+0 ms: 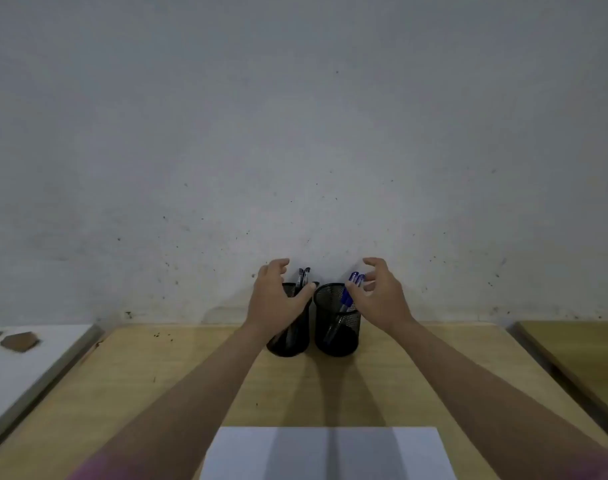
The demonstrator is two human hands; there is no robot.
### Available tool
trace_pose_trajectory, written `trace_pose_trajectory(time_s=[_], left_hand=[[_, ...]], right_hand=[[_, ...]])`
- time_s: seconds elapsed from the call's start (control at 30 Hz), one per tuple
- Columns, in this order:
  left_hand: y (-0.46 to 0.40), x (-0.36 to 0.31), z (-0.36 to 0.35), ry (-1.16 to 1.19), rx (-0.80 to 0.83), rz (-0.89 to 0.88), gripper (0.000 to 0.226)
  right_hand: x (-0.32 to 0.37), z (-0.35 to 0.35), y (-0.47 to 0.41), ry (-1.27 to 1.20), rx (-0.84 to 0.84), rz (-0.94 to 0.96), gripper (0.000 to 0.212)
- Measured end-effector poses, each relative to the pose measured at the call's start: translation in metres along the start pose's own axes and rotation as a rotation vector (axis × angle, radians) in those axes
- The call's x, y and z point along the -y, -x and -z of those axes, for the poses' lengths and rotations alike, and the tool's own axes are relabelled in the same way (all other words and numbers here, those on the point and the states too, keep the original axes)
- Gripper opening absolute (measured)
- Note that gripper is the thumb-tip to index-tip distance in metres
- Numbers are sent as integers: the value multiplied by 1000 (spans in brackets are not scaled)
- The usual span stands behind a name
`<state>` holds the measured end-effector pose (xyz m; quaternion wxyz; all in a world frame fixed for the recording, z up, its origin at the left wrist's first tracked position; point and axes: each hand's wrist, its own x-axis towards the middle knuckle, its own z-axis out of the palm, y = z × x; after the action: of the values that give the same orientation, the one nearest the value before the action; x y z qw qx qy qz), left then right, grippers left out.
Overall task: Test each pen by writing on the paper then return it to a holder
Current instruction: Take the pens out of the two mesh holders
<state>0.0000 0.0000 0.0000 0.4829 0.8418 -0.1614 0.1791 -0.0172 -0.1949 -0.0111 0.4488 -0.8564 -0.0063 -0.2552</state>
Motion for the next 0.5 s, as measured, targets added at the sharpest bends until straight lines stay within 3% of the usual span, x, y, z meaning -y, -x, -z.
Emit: trace_pose_trajectory(time_s=[0.33, 0.5], left_hand=[[-24, 4, -25, 202, -15, 40, 71], [-27, 8, -29, 61, -28, 87, 60]], right_hand=[[-5, -9, -25, 7, 23, 83, 36], [-8, -13, -26, -19, 39, 81, 32]])
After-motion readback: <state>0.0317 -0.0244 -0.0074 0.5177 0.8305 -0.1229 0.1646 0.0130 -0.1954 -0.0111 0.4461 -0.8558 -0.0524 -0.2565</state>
